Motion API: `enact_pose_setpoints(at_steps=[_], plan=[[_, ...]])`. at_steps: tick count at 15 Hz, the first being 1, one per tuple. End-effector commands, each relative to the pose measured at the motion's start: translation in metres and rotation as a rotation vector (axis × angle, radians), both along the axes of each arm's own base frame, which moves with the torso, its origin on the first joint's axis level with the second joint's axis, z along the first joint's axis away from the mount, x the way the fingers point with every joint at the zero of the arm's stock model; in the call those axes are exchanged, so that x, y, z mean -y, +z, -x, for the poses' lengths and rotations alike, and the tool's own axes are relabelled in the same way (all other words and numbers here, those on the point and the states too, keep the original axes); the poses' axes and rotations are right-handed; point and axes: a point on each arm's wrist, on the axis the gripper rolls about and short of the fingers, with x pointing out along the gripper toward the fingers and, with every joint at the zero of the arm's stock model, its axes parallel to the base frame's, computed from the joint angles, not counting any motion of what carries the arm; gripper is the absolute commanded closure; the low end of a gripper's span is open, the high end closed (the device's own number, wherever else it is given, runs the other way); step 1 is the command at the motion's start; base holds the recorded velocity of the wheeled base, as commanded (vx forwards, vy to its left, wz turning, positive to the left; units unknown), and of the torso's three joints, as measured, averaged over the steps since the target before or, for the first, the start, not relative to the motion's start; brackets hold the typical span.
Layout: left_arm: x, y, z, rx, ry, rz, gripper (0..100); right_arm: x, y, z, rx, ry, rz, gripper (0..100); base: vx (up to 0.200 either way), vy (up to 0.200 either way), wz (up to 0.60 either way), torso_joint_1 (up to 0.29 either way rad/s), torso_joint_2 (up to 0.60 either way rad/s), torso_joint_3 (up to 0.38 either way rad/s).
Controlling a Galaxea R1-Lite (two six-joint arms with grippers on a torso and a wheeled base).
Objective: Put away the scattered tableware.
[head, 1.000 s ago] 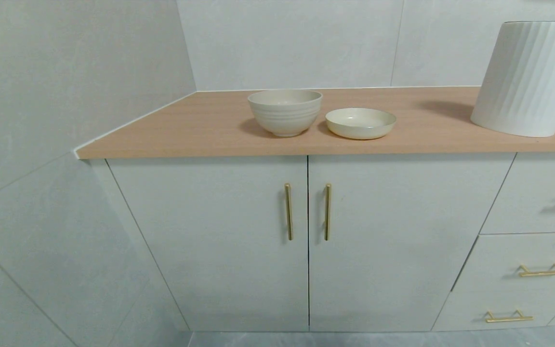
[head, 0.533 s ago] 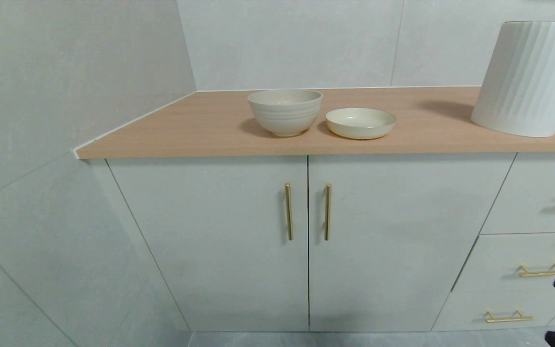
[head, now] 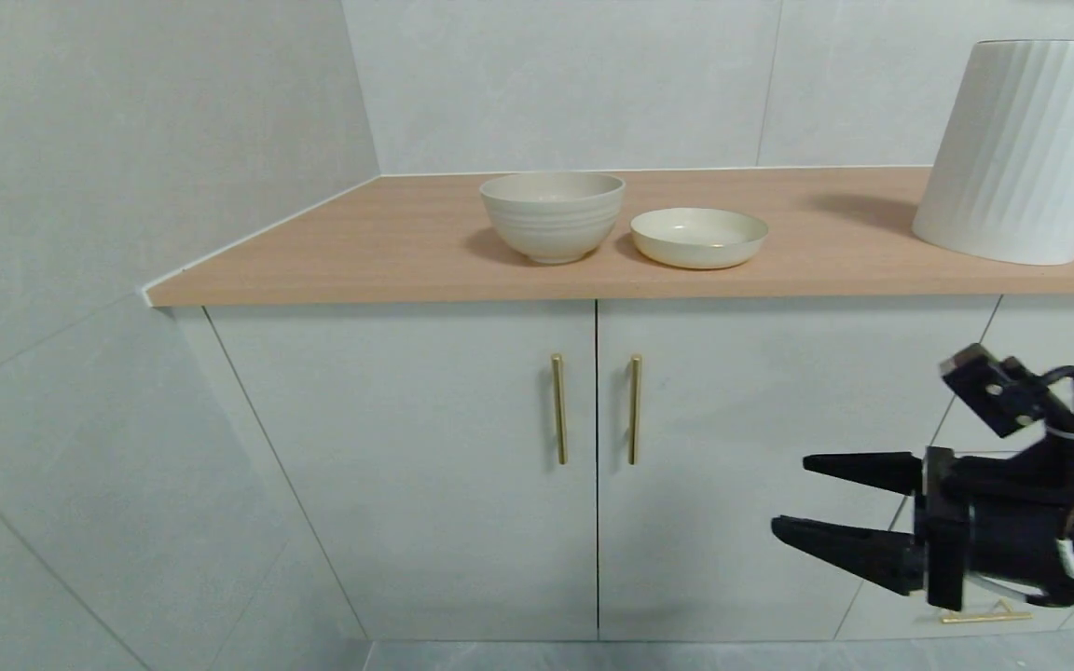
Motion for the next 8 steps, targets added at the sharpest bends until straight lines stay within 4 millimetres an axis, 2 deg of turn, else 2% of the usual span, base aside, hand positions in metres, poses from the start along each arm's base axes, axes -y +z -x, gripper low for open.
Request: enact_pose_setpoints(at_steps=[1, 4, 6, 8], plan=[[0.0, 0.0, 0.0, 0.0, 0.002, 0.0, 0, -0.038, -0.024, -0.05, -0.052, 0.049, 0.021, 0, 0.0, 0.0, 0.0, 0.0, 0.0, 0.0], [0.0, 0.0, 0.0, 0.0, 0.0, 0.0, 0, -0.061, -0.024, -0.081, -0.064, 0.036, -0.009, 0, 0.0, 0.0, 0.0, 0.0, 0.0, 0.0], [0.0, 0.0, 0.0, 0.0, 0.0, 0.0, 0, -0.071, -0.027, -0.09, -0.118, 0.023, -0.045, 0, 0.0, 0.0, 0.0, 0.0, 0.0, 0.0], [0.0, 0.0, 0.0, 0.0, 0.0, -0.002, 0, -0.079, -0.029, -0.088, -0.158, 0.028, -0.096, 0, 0.0, 0.0, 0.0, 0.0, 0.0, 0.0]])
